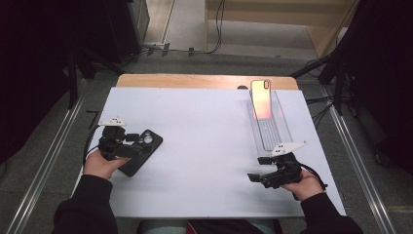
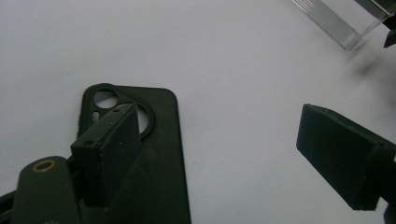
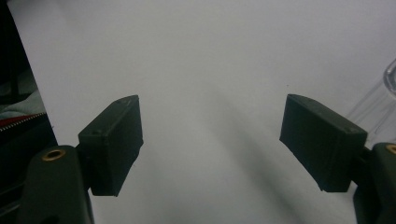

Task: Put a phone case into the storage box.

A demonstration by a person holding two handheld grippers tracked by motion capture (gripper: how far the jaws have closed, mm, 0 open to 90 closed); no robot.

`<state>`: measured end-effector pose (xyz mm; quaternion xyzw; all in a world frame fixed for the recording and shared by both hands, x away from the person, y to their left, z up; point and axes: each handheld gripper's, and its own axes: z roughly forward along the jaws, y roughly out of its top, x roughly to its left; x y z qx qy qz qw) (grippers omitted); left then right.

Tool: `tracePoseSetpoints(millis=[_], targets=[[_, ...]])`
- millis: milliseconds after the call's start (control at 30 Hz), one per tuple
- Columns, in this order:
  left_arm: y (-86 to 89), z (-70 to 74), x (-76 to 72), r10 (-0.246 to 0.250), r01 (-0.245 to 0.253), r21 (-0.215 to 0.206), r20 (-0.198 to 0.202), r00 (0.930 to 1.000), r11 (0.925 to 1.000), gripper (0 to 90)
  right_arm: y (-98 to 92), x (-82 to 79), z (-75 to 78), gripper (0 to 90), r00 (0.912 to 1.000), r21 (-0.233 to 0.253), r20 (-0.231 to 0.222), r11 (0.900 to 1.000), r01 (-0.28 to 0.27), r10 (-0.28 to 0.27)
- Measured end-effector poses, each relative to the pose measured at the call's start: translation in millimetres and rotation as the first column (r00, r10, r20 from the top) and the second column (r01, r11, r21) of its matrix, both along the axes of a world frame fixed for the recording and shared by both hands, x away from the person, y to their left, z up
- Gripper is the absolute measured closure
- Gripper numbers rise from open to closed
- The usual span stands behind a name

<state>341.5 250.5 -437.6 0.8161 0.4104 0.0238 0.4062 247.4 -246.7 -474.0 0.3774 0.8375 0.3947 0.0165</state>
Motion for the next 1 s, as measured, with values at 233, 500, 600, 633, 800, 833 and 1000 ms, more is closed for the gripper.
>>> tracePoseSetpoints(millis=[233, 500, 600, 633, 800, 833, 1000], targets=[[3.0, -6.0, 8.2, 0.053, -0.055, 0.052, 0.033, 0.9980, 0.9971, 13.8, 0.6, -0.3, 0.0, 19.6, 1.0000, -0.005, -0.002, 1.000, 0.002, -0.002], [1.9, -11.4, 15.7, 0.042, -0.045, 0.112, 0.031, 0.9986, 0.9927, 14.3, -0.6, 0.3, -0.4, 19.6, 1.0000, -0.006, 0.002, 1.000, 0.005, -0.005], [3.1, -13.8, 16.4, 0.048, -0.051, 0.132, 0.027, 0.9985, 0.9900, 14.3, -0.6, 0.3, -0.3, 19.6, 1.0000, -0.005, 0.003, 1.000, 0.005, -0.005], [3.4, -14.6, 16.5, 0.050, -0.052, 0.137, 0.024, 0.9985, 0.9892, 14.3, -0.6, 0.3, -0.4, 19.6, 1.0000, -0.005, 0.003, 1.000, 0.005, -0.005], [1.2, -20.9, 16.1, 0.048, -0.047, 0.180, 0.000, 0.9988, 0.9826, 14.9, -0.3, 0.2, -0.3, 19.6, 1.0000, -0.004, 0.002, 1.000, 0.001, -0.001], [0.6, -22.4, 16.0, 0.045, -0.043, 0.193, -0.004, 0.9990, 0.9802, 14.9, -0.4, 0.1, -0.1, 19.6, 1.0000, -0.004, 0.001, 1.000, 0.002, -0.002], [0.3, -28.8, 16.2, 0.051, -0.048, 0.218, -0.007, 0.9987, 0.9748, 14.9, -1.4, 0.2, -0.4, 19.5, 1.0000, -0.004, 0.001, 1.000, 0.005, -0.005]])
